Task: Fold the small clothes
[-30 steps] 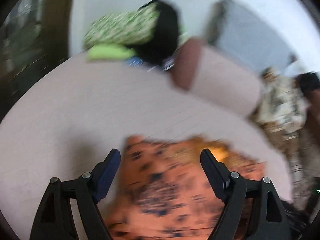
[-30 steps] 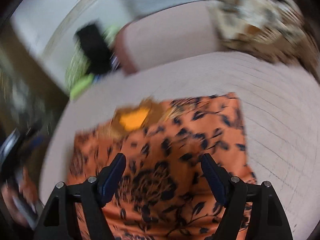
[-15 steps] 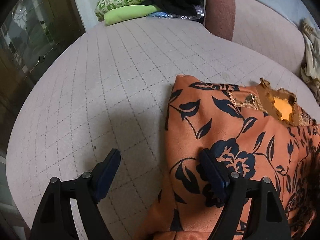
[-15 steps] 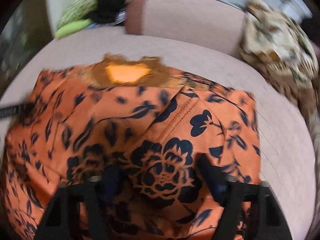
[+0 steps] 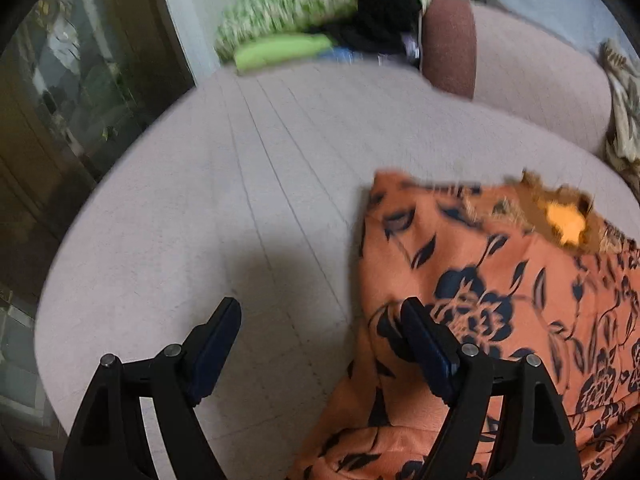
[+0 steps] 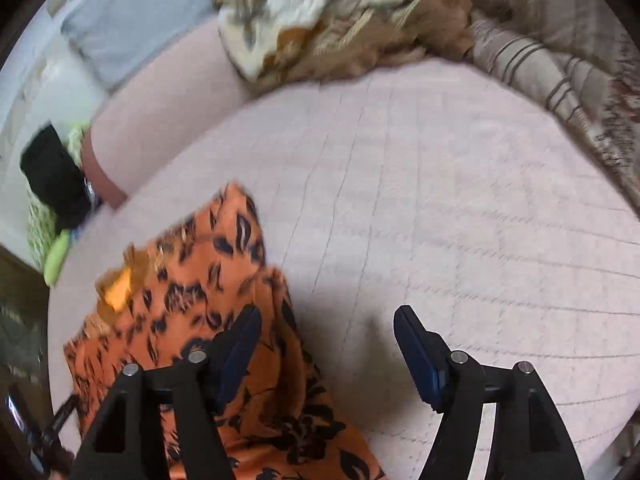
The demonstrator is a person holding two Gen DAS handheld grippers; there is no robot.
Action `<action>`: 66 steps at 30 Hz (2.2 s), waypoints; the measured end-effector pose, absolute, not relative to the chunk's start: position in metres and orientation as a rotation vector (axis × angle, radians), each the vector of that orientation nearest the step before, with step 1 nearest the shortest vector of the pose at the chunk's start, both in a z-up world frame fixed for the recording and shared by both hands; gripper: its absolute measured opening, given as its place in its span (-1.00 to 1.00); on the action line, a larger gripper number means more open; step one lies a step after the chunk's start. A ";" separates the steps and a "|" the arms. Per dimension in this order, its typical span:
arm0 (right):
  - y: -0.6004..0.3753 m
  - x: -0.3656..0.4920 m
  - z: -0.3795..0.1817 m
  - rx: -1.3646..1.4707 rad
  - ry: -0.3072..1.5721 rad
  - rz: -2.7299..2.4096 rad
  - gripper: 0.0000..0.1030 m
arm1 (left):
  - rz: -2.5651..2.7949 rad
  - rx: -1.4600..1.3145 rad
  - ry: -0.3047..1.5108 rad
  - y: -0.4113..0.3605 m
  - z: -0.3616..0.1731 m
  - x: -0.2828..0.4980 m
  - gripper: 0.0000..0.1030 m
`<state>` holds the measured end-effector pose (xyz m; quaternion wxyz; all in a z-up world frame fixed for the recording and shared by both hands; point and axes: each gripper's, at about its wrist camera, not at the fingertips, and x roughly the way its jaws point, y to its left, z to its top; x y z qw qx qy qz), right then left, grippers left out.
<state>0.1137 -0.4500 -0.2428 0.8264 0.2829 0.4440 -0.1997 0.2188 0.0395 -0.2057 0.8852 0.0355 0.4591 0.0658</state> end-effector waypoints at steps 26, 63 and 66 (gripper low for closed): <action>-0.341 0.178 -0.264 0.409 1.052 -0.132 0.14 | -0.080 0.132 0.984 -0.035 -0.252 0.204 1.00; -0.389 -0.055 -0.237 0.434 1.051 -0.056 0.39 | -0.010 -0.060 1.109 0.125 -0.234 -0.016 1.00; -0.397 -0.075 -0.251 0.482 1.106 -0.063 0.39 | -0.017 -0.116 1.137 0.131 -0.246 -0.027 1.00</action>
